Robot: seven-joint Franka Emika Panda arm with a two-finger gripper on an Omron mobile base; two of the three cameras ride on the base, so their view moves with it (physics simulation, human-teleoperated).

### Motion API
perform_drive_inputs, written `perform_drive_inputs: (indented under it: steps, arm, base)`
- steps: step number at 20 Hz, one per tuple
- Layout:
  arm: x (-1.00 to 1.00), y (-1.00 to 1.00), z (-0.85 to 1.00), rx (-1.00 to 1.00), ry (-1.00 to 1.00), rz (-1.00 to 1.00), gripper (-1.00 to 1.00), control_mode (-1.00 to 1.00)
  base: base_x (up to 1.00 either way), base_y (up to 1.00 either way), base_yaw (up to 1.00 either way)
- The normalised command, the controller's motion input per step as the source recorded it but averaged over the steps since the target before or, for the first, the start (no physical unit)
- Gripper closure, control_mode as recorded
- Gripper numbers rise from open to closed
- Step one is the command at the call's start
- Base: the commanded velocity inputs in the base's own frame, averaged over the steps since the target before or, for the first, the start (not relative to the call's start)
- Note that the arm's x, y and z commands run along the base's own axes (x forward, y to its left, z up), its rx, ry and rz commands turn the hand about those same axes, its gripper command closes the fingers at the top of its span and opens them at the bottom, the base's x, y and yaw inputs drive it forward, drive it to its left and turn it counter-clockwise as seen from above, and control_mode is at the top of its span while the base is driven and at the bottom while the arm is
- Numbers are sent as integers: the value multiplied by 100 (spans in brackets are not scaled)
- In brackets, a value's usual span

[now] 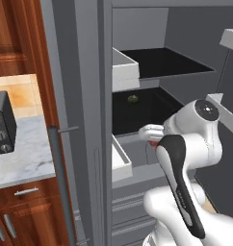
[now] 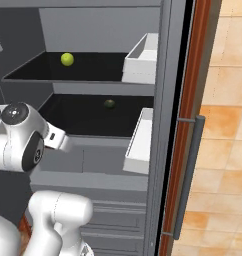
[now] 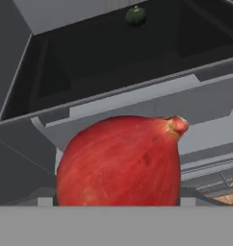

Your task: Place the onion in the correct fridge rack based on whether it is a fruit or vegetable. Finally, close the fridge door.

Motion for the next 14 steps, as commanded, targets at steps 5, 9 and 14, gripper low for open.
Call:
perform_drive_inputs:
  steps: [5, 9, 14]
  arm:
    - [52, -2, 28, -3, -10, 10, 100, -100]
    - [79, 0, 11, 0, -4, 14, 100, -100]
    - [89, 0, 0, 0, 0, 15, 100, -100]
  base:
    - [0, 0, 0]
    - [0, 0, 0]
    - [0, 0, 0]
